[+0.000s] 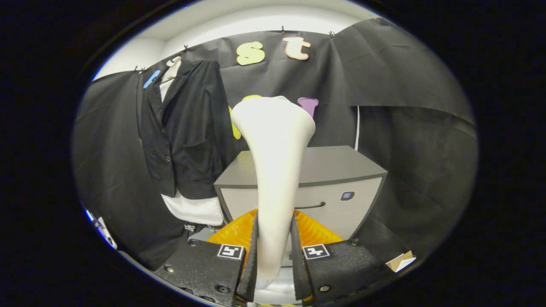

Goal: Iron the clothes twice with a garment steamer, once on the left side and once on the right side.

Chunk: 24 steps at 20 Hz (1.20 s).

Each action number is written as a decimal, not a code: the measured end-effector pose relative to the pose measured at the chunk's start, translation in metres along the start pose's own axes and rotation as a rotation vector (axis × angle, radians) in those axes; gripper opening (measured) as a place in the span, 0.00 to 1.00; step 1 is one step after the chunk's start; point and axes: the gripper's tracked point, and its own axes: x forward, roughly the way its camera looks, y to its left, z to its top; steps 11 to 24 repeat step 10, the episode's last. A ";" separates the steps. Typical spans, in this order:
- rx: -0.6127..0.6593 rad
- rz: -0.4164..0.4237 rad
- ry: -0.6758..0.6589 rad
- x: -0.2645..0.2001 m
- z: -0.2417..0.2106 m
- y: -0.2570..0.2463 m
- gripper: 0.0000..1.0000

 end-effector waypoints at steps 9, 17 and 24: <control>0.018 -0.023 0.012 -0.016 -0.021 -0.030 0.37; 0.019 -0.023 0.008 -0.016 -0.020 -0.029 0.37; 0.019 -0.023 0.008 -0.016 -0.020 -0.029 0.37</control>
